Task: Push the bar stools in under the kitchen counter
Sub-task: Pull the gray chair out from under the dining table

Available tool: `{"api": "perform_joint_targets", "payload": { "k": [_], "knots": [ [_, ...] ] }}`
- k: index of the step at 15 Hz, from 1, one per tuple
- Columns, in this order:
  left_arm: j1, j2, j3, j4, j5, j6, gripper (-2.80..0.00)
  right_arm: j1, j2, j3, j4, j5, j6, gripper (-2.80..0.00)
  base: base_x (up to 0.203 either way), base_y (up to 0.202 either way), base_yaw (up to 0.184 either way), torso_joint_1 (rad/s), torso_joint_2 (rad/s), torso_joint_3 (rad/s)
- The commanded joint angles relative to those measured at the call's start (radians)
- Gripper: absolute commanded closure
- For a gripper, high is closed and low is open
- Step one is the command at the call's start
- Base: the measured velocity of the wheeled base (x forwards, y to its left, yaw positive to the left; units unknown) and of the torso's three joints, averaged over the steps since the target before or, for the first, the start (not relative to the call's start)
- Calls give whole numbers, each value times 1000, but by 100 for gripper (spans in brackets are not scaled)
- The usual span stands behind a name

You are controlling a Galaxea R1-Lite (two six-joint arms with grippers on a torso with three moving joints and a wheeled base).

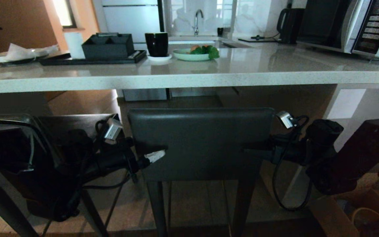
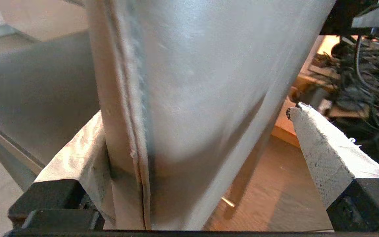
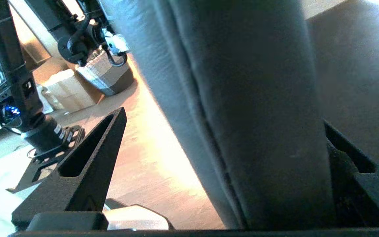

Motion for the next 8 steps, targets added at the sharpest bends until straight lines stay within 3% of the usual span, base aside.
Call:
{"api": "perform_joint_targets", "payload": {
  "k": [1, 8],
  "knots": [
    [0, 3, -2, -9, -5, -1, -280, 1, -2, 1, -10, 5, 1, -280, -204, 0, -2, 7, 1, -1],
    [-24, -8, 5, -9, 3, -1, -280, 2, -8, 13, -10, 5, -1, -280, -190, 0, -3, 2, 2, 1]
  ]
}}
